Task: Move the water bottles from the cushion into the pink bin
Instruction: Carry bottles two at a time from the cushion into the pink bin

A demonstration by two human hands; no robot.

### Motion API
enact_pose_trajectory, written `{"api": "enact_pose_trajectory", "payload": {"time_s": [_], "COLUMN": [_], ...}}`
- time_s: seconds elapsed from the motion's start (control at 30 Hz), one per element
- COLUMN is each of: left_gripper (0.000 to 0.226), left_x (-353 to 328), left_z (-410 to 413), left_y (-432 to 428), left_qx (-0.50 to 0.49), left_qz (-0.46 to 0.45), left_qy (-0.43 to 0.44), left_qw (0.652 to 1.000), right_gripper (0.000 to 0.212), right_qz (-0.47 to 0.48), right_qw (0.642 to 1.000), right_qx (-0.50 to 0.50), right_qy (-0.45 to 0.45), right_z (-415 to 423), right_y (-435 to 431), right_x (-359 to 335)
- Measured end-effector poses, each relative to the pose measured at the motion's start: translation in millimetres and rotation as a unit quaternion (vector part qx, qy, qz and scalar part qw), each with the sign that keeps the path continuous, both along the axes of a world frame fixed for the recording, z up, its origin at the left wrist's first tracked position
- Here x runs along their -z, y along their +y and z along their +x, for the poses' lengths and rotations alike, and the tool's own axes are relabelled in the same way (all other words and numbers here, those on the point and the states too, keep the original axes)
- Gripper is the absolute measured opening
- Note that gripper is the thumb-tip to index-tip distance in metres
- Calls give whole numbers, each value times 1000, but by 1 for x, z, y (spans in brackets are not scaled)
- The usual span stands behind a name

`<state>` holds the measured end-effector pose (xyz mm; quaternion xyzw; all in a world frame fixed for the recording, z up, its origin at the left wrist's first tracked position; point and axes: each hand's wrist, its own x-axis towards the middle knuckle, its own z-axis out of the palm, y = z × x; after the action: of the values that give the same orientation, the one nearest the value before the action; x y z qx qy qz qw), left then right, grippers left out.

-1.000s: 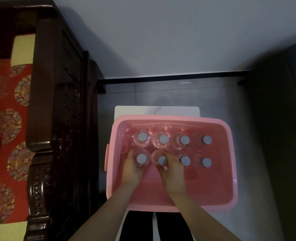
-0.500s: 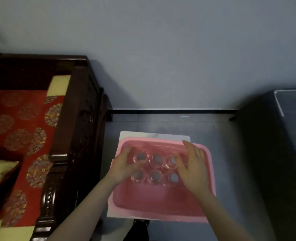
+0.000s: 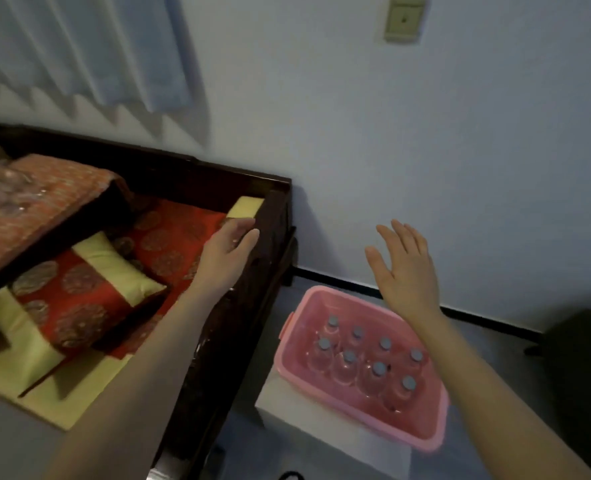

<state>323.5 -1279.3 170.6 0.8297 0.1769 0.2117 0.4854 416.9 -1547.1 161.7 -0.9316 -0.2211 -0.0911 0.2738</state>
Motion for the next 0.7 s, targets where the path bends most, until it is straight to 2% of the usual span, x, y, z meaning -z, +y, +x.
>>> {"api": "enact_pose_trajectory", "payload": {"time_s": [0.17, 0.37, 0.57, 0.7], "left_gripper": [41, 46, 48, 44], "left_x": [-44, -62, -47, -33], "left_z": [-114, -264, -401, -476], "left_y": [69, 148, 214, 262], "left_qx": [-110, -224, -305, -344], "left_qz": [96, 205, 165, 156], "left_qy": [23, 103, 142, 169], "left_qw": [989, 947, 927, 910], "right_gripper": [55, 51, 53, 46], "right_qz": [41, 14, 2, -1], "right_qw": [991, 958, 919, 900], "right_qx": [-117, -285, -394, -436], "right_qy": [48, 6, -7, 21], "right_z": [-44, -128, -242, -310], "right_y": [86, 221, 348, 426], "right_x": [-25, -40, -35, -20]}}
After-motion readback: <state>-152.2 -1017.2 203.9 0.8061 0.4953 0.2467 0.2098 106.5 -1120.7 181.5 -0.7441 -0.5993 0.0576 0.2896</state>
